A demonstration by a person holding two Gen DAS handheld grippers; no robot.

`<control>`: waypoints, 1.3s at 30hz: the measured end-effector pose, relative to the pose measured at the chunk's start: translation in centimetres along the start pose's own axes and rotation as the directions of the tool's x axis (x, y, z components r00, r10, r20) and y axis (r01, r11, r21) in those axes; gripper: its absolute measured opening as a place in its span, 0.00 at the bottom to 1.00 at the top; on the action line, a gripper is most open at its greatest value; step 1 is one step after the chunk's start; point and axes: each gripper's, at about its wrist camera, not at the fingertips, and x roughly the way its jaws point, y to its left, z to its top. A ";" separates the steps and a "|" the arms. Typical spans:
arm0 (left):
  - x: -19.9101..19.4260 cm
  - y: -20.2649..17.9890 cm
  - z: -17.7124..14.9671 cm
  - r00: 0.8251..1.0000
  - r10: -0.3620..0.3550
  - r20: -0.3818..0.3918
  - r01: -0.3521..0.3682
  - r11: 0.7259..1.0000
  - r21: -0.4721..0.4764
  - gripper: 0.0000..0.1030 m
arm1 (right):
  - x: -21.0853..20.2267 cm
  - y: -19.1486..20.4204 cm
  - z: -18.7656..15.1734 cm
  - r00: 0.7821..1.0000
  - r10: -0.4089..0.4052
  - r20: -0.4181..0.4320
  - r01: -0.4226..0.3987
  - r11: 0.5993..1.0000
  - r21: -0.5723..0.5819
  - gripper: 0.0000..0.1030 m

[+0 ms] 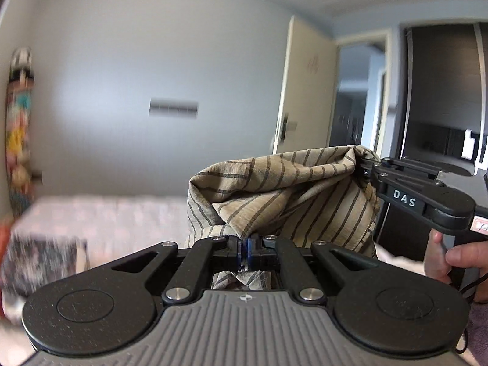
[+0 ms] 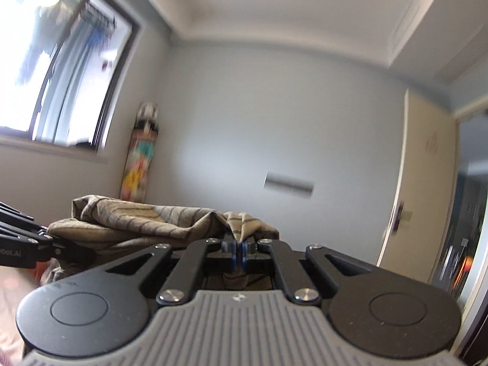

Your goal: Fold clothes

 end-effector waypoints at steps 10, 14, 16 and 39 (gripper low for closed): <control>13.1 7.6 -9.2 0.949 0.024 -0.313 -0.062 0.992 -0.112 0.02 | 12.9 2.3 -14.0 0.913 0.038 -0.407 -0.023 0.999 0.043 0.05; 16.4 9.4 -12.0 0.925 0.015 -0.379 -0.067 0.990 -0.125 0.05 | 16.6 3.3 -17.9 0.873 0.032 -0.487 -0.013 0.999 0.044 0.05; 17.3 10.5 -13.1 0.918 0.020 -0.397 -0.078 0.988 -0.130 0.08 | 18.2 3.6 -19.5 0.854 0.024 -0.519 -0.001 0.999 0.045 0.06; 10.3 12.3 -19.9 0.896 -0.094 -0.434 -0.073 0.933 -0.353 0.72 | 14.0 -2.5 -32.6 0.599 0.100 -0.795 0.285 0.901 0.328 0.74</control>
